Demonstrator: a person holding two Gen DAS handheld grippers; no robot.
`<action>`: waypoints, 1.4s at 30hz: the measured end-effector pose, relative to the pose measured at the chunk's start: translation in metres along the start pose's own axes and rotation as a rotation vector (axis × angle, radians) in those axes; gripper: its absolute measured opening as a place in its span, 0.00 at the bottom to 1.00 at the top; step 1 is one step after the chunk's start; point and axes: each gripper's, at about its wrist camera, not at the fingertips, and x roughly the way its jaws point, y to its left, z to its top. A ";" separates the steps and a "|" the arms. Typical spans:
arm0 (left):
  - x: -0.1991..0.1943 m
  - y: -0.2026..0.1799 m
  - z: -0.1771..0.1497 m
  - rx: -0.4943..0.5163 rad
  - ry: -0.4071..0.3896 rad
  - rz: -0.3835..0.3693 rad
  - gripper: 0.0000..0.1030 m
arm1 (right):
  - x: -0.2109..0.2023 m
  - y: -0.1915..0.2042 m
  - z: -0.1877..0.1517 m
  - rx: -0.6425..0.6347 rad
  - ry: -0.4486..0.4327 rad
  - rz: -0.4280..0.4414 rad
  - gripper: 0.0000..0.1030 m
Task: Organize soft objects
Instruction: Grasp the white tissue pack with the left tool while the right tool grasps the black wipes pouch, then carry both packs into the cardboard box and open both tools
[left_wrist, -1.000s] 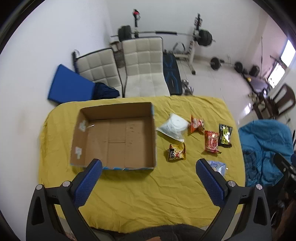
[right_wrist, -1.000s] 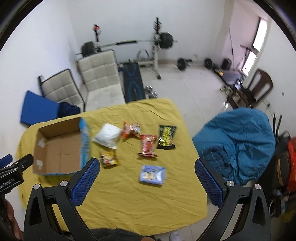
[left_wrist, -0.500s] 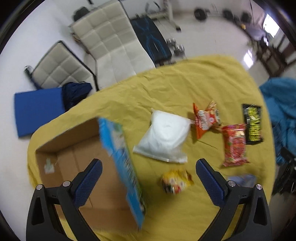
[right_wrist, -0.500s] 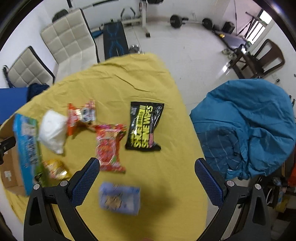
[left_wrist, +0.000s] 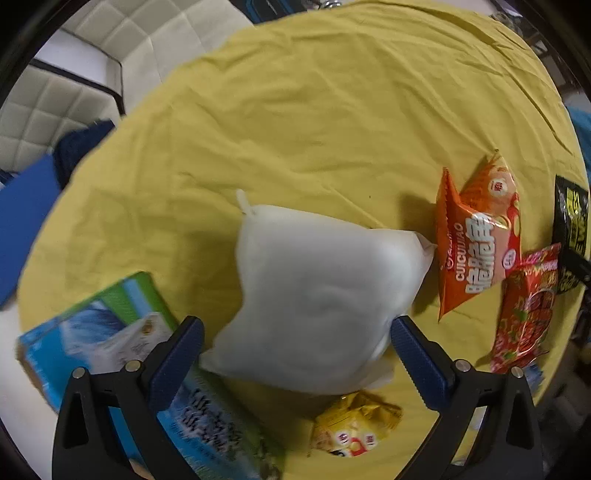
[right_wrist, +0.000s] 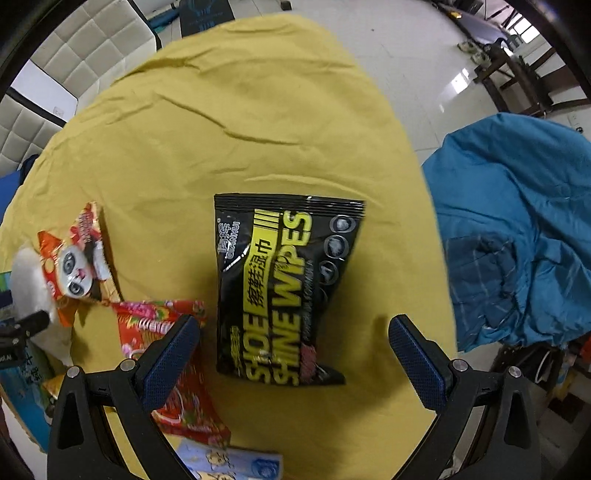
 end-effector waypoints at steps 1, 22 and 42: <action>0.005 0.000 0.002 -0.009 0.015 -0.028 1.00 | 0.008 -0.001 0.002 0.007 0.011 0.011 1.00; 0.030 -0.031 -0.055 -0.214 -0.060 -0.059 0.75 | 0.039 -0.018 -0.006 -0.012 0.132 0.029 0.57; 0.041 -0.020 -0.044 -0.214 -0.096 -0.058 0.70 | 0.040 -0.009 -0.008 0.014 0.112 -0.013 0.51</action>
